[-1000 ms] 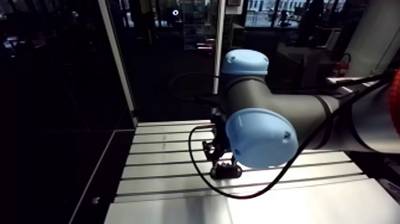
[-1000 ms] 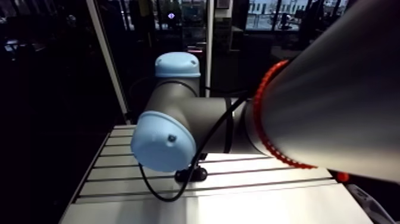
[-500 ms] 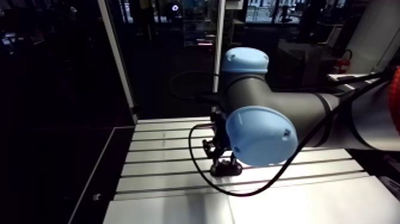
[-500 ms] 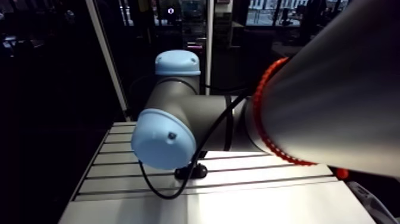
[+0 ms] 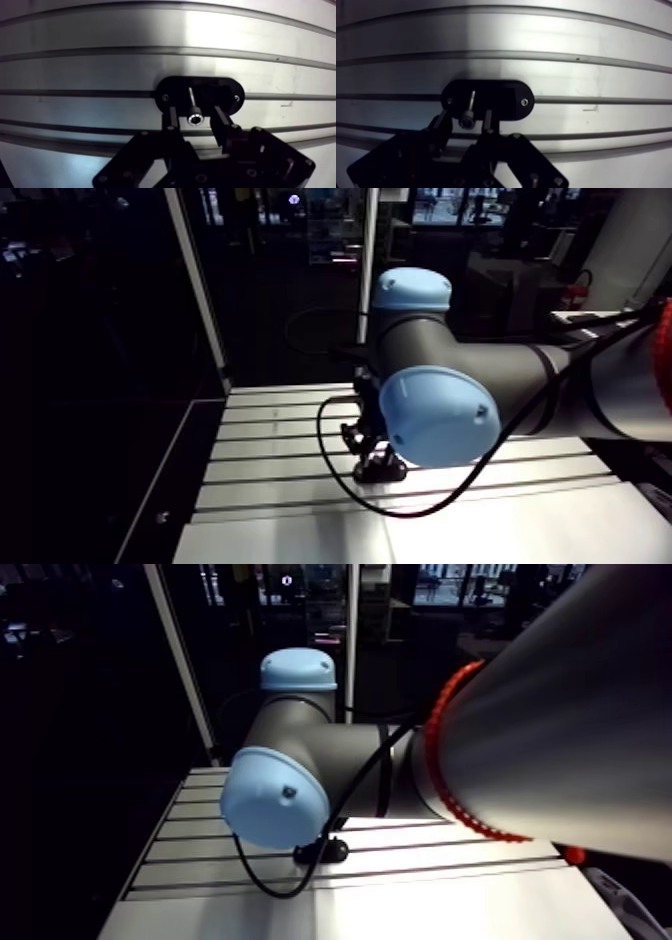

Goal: Pick up the M10 bolt and insert it into the hole until fully seated.

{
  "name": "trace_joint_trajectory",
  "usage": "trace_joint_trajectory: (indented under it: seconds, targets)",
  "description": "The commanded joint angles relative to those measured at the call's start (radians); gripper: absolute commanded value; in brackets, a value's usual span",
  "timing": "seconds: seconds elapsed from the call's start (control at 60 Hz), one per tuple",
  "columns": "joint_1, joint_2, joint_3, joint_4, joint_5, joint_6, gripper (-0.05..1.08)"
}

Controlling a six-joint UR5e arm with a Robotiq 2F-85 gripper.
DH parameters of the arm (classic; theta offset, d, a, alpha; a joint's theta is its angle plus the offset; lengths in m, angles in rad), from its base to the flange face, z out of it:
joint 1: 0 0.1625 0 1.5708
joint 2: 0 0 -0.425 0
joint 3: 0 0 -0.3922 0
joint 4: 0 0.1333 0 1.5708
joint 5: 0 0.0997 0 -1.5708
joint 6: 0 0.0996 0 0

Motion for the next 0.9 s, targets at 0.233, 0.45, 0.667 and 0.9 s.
trace_joint_trajectory:
  seconds: [0.233,0.45,0.667,0.9]
  targets:
    - [0.001,-0.001,0.001,0.000,0.001,0.000,0.63]
    - [0.001,-0.003,-0.001,0.000,0.001,0.000,0.66]
    - [0.001,-0.003,-0.001,0.000,0.001,-0.001,0.69]
    - [0.001,-0.003,-0.001,0.000,0.001,-0.003,0.73]
